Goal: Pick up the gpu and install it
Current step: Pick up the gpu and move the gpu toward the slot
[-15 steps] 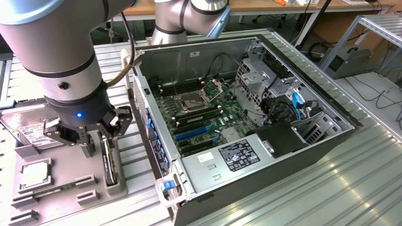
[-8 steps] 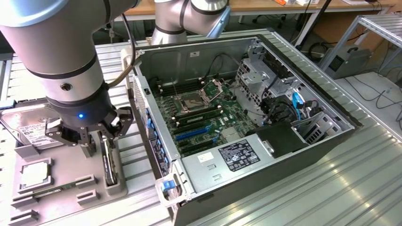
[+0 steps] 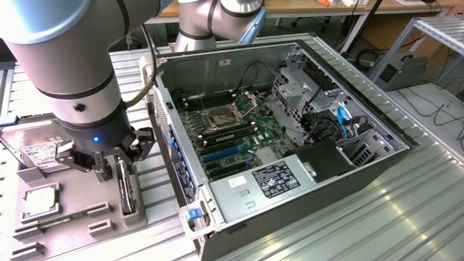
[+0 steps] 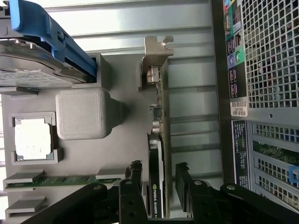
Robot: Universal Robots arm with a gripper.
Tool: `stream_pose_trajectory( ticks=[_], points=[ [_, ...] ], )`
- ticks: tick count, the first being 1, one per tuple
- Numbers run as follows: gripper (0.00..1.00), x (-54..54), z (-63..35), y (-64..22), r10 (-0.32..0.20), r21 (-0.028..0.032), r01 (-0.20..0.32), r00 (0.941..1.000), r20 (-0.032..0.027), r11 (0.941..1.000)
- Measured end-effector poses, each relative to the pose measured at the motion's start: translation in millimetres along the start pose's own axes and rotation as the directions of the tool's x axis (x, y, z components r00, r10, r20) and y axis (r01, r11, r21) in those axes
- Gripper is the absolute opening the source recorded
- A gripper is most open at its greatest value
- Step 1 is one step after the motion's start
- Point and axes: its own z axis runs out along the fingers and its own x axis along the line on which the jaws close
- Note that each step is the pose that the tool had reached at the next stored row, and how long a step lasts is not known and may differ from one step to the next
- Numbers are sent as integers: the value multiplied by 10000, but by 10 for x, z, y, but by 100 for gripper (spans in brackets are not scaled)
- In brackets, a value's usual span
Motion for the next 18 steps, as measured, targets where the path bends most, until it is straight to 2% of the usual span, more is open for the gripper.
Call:
stream_pose_trajectory(
  ticks=[18],
  points=[
    [42, 6, 239, -11, -4, 3, 4, 10000, -1, 10000]
  ],
)
